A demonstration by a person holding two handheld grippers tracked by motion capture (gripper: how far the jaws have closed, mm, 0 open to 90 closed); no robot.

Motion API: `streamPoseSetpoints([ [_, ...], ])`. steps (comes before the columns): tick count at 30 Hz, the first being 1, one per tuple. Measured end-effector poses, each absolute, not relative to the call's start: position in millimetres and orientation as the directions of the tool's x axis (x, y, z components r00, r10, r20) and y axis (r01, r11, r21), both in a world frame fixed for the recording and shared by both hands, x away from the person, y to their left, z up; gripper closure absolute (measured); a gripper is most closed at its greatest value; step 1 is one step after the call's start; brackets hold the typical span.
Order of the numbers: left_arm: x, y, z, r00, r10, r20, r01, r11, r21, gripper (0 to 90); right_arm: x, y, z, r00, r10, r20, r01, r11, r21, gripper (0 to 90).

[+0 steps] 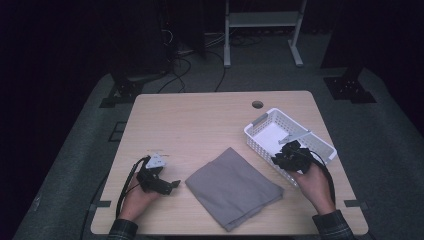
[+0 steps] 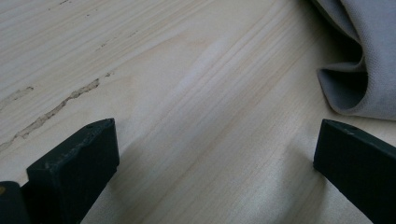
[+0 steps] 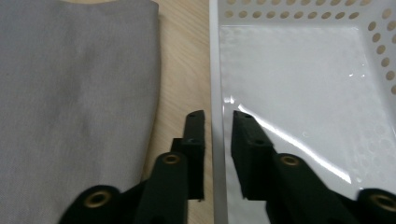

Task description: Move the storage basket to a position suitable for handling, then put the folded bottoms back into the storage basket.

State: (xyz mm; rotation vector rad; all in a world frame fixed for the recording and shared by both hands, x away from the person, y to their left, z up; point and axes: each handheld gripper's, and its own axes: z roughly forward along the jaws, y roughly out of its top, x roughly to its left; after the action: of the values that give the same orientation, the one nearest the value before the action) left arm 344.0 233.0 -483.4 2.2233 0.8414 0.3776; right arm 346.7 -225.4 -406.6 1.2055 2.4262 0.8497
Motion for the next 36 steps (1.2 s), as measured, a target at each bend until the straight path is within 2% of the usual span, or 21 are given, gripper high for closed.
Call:
streamPoseSetpoints([
  [1, 344.0, 233.0, -483.4, 0.744, 0.668, 0.018, 0.458, -0.529, 0.715, 0.0, 346.3, -224.8, -405.0, -0.6, 0.8, -0.014, 0.614, 0.471, 0.634, 61.7],
  [2, 343.9, 233.0, -483.4, 0.744, 0.668, 0.018, 0.458, -0.529, 0.715, 0.0, 346.3, -224.8, -405.0, -0.6, 0.8, -0.014, 0.614, 0.471, 0.634, 61.7],
  [3, 343.9, 233.0, -483.4, 0.744, 0.668, 0.018, 0.458, -0.529, 0.715, 0.0, 345.9, -223.4, -403.5, -0.599, 0.8, -0.027, 0.602, 0.473, 0.643, 54.7],
  [4, 343.9, 233.0, -483.4, 0.744, 0.668, 0.018, 0.458, -0.529, 0.715, 0.0, 345.9, -223.4, -403.5, -0.599, 0.8, -0.027, 0.602, 0.473, 0.643, 54.7],
  [5, 343.8, 232.9, -483.5, 0.744, 0.669, 0.016, 0.459, -0.528, 0.715, 0.0, 345.4, -222.4, -402.8, -0.598, 0.801, -0.035, 0.596, 0.474, 0.648, 50.4],
  [7, 343.8, 232.9, -483.5, 0.743, 0.669, 0.016, 0.459, -0.527, 0.715, 0.0, 344.0, -219.6, -400.1, -0.597, 0.801, -0.044, 0.581, 0.469, 0.666, 38.9],
  [9, 343.8, 232.9, -483.5, 0.743, 0.669, 0.015, 0.459, -0.527, 0.715, 0.0, 343.5, -218.9, -399.0, -0.595, 0.803, -0.04, 0.581, 0.464, 0.669, 35.5],
  [11, 344.0, 232.9, -483.5, 0.744, 0.668, 0.015, 0.459, -0.527, 0.715, 0.0, 342.2, -217.1, -396.5, -0.595, 0.804, -0.023, 0.576, 0.446, 0.685, 26.2],
  [12, 344.0, 232.9, -483.5, 0.745, 0.667, 0.015, 0.458, -0.528, 0.715, 0.0, 341.4, -215.3, -395.3, -0.6, 0.8, -0.016, 0.572, 0.443, 0.691, 18.8],
  [18, 344.5, 233.0, -483.4, 0.748, 0.663, 0.018, 0.455, -0.533, 0.713, 0.0, 338.1, -208.4, -392.6, -0.631, 0.776, 0.026, 0.565, 0.436, 0.701, 13.1],
  [23, 344.8, 232.8, -483.2, 0.749, 0.662, 0.018, 0.456, -0.535, 0.711, 0.0, 334.4, -197.2, -391.2, -0.672, 0.739, 0.053, 0.542, 0.442, 0.715, 2.7],
  [36, 345.2, 232.7, -483.2, 0.751, 0.66, 0.017, 0.455, -0.536, 0.712, 0.0, 327.6, -172.6, -397.2, -0.734, 0.677, 0.044, 0.499, 0.494, 0.712, 0.0],
])
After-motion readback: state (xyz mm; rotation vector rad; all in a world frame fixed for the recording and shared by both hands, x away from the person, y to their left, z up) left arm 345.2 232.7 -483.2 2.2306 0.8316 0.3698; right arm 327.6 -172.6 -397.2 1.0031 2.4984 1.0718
